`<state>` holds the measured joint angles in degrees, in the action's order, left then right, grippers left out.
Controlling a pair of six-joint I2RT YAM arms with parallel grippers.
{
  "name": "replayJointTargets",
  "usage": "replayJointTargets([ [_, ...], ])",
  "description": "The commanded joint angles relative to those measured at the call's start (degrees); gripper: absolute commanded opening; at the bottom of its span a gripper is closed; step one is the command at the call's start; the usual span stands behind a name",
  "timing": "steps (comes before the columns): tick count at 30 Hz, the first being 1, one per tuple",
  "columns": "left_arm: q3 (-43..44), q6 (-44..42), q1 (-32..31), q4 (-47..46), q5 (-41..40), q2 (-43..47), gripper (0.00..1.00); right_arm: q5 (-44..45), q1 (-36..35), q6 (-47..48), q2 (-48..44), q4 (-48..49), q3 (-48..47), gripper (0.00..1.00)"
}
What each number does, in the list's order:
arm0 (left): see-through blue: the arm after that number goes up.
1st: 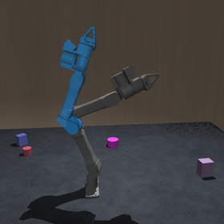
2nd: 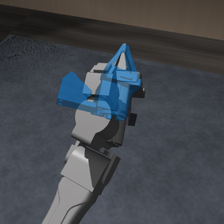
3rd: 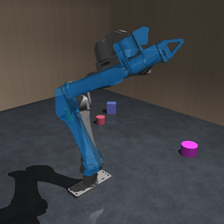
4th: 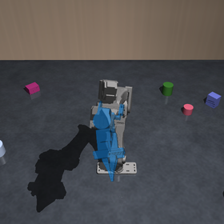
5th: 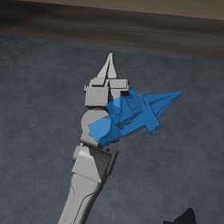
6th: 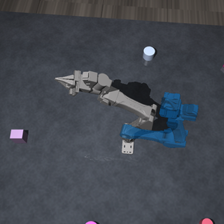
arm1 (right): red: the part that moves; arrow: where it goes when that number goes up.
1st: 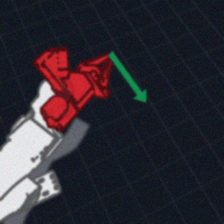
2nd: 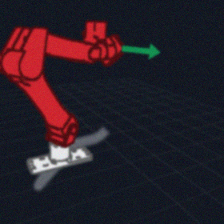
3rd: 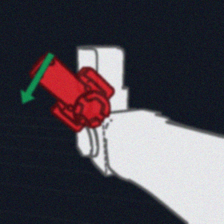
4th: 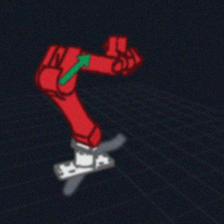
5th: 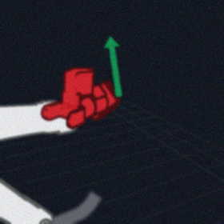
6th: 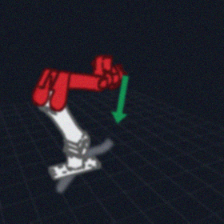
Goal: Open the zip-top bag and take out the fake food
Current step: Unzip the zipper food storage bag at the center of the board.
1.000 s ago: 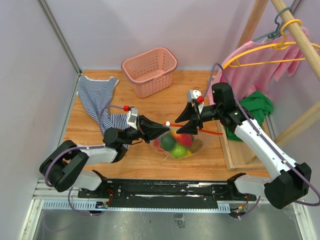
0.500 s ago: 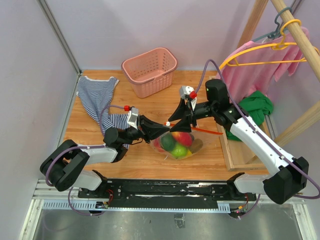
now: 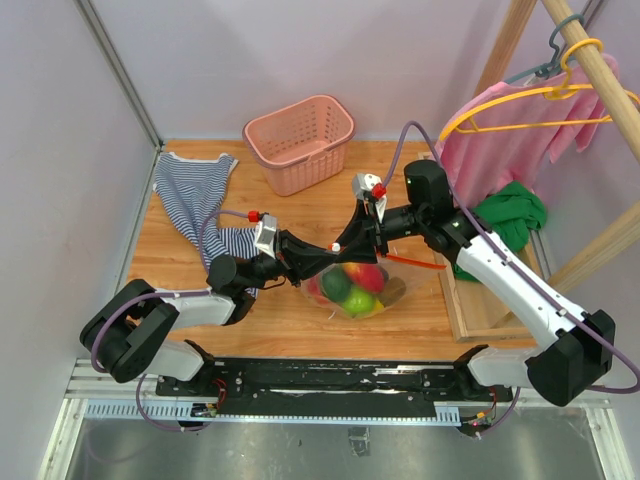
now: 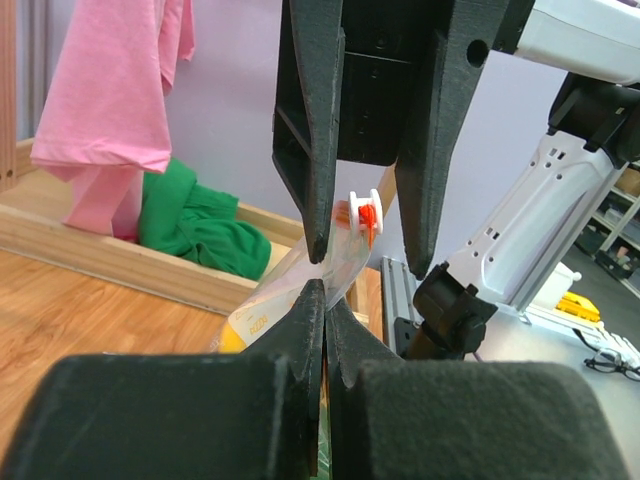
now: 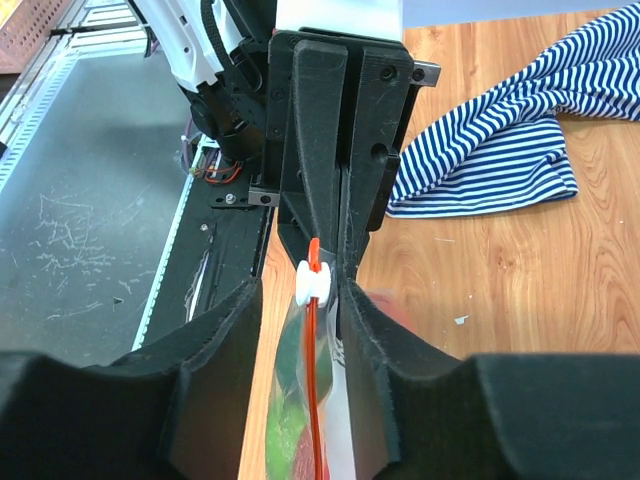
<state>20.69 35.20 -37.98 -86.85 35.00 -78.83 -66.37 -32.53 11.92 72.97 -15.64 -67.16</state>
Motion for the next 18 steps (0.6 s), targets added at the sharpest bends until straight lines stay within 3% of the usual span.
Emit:
replayJointTargets([
  [1,1.13,0.05,-0.37,-1.56,-0.55,0.16,0.0,0.23,-0.95,-0.81,0.07,1.23,-2.39,0.35],
  [5,1.16,-0.49,-0.4,-0.41,-0.63,0.71,0.0,0.47,-0.94,-0.46,-0.26,0.96,-2.41,0.34],
  [8,0.98,-0.96,-0.42,0.33,-0.73,1.03,0.0,0.15,-0.95,-0.77,-0.53,0.79,-2.91,0.42],
  [12,0.71,-1.09,-0.43,0.54,-0.83,1.43,0.0,0.0,-0.94,-1.22,-0.72,0.81,-3.03,0.42],
  [18,0.25,-1.39,-0.43,1.07,-1.09,2.04,0.0,0.04,-0.95,-1.03,-0.69,0.81,-2.47,0.23],
])
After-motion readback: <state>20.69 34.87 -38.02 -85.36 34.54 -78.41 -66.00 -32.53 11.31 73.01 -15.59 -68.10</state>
